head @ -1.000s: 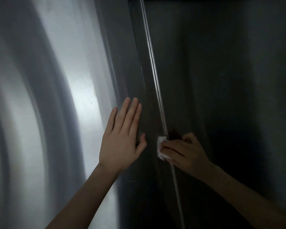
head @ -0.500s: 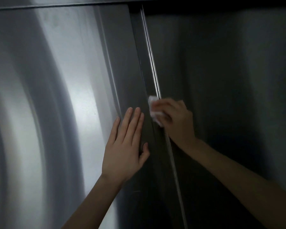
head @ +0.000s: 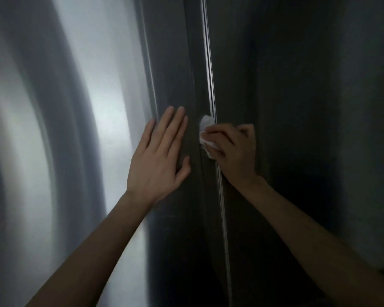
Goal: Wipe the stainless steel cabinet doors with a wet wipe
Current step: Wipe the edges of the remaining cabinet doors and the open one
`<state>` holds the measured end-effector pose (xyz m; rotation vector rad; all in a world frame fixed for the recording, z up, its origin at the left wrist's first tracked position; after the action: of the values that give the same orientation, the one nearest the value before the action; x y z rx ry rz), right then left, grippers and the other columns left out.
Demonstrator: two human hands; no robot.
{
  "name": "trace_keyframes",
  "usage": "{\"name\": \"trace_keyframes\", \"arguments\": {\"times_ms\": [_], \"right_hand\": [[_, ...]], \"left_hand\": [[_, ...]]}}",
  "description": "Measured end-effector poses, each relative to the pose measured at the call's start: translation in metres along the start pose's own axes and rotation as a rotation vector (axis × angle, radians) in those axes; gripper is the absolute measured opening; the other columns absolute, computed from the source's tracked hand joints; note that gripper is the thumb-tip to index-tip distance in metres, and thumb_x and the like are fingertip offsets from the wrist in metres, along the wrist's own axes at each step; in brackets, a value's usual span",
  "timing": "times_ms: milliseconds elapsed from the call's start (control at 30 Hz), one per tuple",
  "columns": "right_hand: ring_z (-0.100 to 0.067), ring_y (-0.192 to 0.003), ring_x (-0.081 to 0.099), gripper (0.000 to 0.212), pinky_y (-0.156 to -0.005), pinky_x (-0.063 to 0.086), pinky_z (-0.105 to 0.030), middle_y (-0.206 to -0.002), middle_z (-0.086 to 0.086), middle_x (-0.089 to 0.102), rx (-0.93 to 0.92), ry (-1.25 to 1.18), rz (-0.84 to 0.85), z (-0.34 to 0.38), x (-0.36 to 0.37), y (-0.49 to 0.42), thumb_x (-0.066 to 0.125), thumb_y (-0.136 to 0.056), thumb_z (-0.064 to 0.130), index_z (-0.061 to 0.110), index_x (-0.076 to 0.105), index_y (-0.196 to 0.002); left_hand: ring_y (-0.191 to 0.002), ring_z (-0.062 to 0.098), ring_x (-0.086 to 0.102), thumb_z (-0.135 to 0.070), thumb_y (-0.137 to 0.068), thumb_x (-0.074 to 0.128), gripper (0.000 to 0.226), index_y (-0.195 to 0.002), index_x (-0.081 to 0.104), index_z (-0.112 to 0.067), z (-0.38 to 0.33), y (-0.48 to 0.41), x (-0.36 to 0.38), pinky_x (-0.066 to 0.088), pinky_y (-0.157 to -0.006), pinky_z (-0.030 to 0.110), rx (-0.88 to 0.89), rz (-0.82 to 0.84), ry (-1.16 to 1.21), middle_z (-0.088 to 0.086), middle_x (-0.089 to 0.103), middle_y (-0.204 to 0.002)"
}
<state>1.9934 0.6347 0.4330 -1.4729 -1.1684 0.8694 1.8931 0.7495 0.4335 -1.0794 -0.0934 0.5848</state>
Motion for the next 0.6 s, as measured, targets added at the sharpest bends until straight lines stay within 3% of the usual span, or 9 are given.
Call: {"name": "trace_keyframes", "arguments": {"times_ms": [267, 400, 600], "right_hand": [[-0.010, -0.081, 0.059, 0.016, -0.074, 0.035, -0.029, -0.090, -0.003, 0.073, -0.023, -0.043, 0.302, 0.046, -0.026, 0.164, 0.062, -0.081, 0.020, 0.012, 0.076, -0.085], [-0.015, -0.074, 0.064, 0.012, -0.070, 0.038, -0.033, -0.092, -0.001, 0.072, -0.178, -0.063, 0.327, 0.038, -0.027, 0.137, 0.064, -0.084, 0.018, 0.012, 0.074, -0.086], [-0.011, -0.089, 0.054, 0.014, -0.076, 0.035, -0.032, -0.095, -0.004, 0.071, -0.037, -0.083, 0.208, 0.024, -0.016, 0.097, 0.065, -0.083, 0.016, 0.007, 0.072, -0.090]], "left_hand": [[-0.147, 0.028, 0.023, -0.030, -0.095, 0.037, 0.061, -0.148, 0.033, 0.001, -0.034, 0.051, 0.012, 0.019, -0.120, 0.046, -0.014, 0.060, 0.075, 0.016, 0.029, -0.157], [-0.146, 0.029, 0.025, -0.029, -0.094, 0.040, 0.060, -0.147, 0.036, 0.000, -0.069, 0.101, 0.024, 0.026, -0.117, 0.047, -0.006, 0.134, 0.118, 0.017, 0.032, -0.155], [-0.147, 0.027, 0.023, -0.028, -0.096, 0.036, 0.059, -0.148, 0.033, -0.001, -0.076, 0.117, 0.032, 0.017, -0.121, 0.042, -0.006, 0.129, 0.113, 0.016, 0.032, -0.155]]}}
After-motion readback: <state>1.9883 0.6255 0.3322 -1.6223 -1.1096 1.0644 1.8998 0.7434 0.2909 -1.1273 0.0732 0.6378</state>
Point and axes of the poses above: each hand's wrist, its own y-axis away from the middle knuckle, its own x-axis out of the palm, z = x × y, the point moved 5 cm from there along -y, towards the middle knuckle
